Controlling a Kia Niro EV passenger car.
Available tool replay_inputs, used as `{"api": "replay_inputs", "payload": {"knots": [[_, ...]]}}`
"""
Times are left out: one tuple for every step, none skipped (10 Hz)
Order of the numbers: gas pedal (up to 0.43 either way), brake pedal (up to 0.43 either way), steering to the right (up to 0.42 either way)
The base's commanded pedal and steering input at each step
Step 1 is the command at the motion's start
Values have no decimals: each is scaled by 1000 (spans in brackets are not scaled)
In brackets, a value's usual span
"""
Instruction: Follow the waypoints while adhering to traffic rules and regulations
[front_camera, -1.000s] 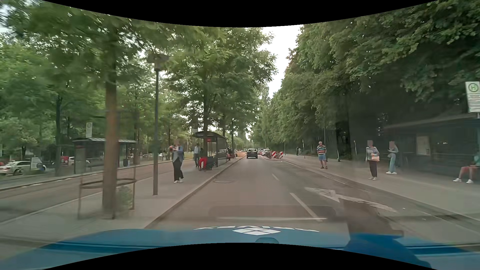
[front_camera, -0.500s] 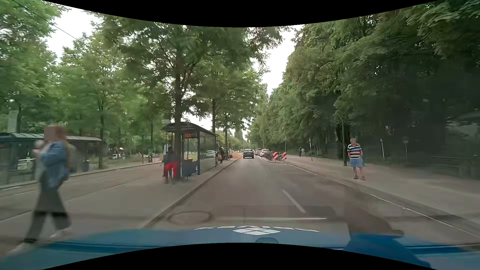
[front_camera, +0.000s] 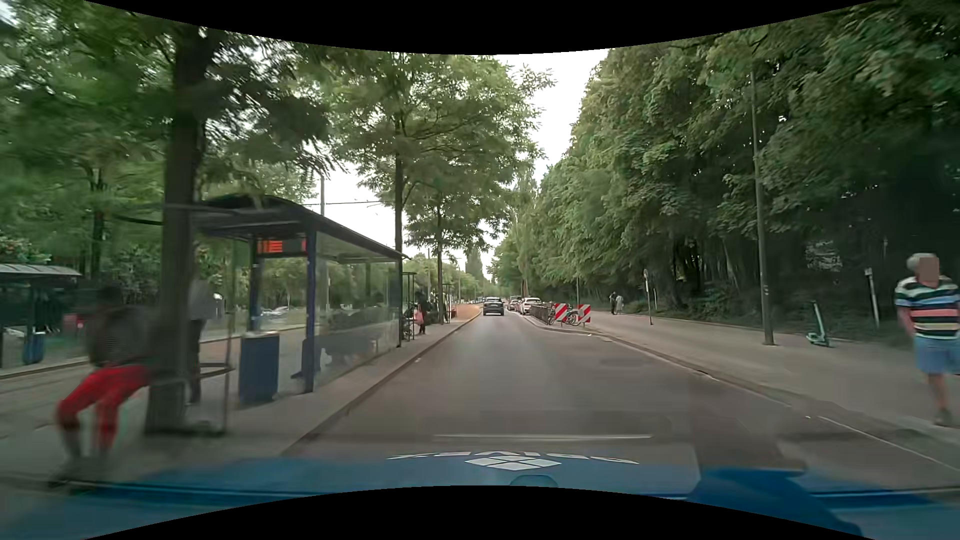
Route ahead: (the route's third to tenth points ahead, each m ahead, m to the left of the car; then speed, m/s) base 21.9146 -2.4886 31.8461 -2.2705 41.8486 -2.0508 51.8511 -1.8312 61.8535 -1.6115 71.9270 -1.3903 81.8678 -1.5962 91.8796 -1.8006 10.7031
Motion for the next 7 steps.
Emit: {"api": "replay_inputs", "payload": {"knots": [[169, 0, 0], [169, 0, -1], [169, 0, 0], [177, 0, 0], [177, 0, 0], [177, 0, 0], [177, 0, -3]]}}
